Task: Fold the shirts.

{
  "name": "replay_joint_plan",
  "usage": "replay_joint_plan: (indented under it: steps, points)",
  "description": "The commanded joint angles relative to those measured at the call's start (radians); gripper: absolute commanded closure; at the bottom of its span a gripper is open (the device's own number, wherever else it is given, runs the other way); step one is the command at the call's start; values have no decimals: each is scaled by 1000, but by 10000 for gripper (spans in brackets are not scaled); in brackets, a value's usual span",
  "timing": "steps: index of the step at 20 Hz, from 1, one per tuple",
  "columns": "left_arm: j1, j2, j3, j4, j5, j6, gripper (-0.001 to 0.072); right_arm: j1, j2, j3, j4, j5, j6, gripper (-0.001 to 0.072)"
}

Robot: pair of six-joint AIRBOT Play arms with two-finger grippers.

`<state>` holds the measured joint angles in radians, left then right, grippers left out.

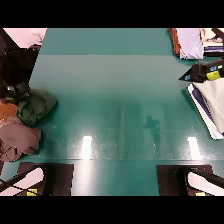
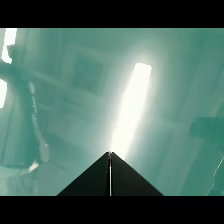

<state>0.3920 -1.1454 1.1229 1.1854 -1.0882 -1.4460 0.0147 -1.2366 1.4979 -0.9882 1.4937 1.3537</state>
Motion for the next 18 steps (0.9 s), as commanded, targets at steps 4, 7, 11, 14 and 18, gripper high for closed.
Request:
replay_joint_plan:
  steps: [4,7,11,14,18]
  points:
    - [-286,68,484,-92,-217,63,683,-2,1,244,1,-58,2,694]
    - [-472,67,686,-92,-249,63,683,-2,1,347,-1,-92,2,694]
    - [-661,56,754,-90,-241,66,683,-2,1,428,-1,-105,2,694]
    - [-767,-17,753,-91,-290,79,682,-2,1,448,-1,-104,2,694]
    - [-837,-187,753,-92,-349,118,681,-2,1,448,-1,-77,2,694]
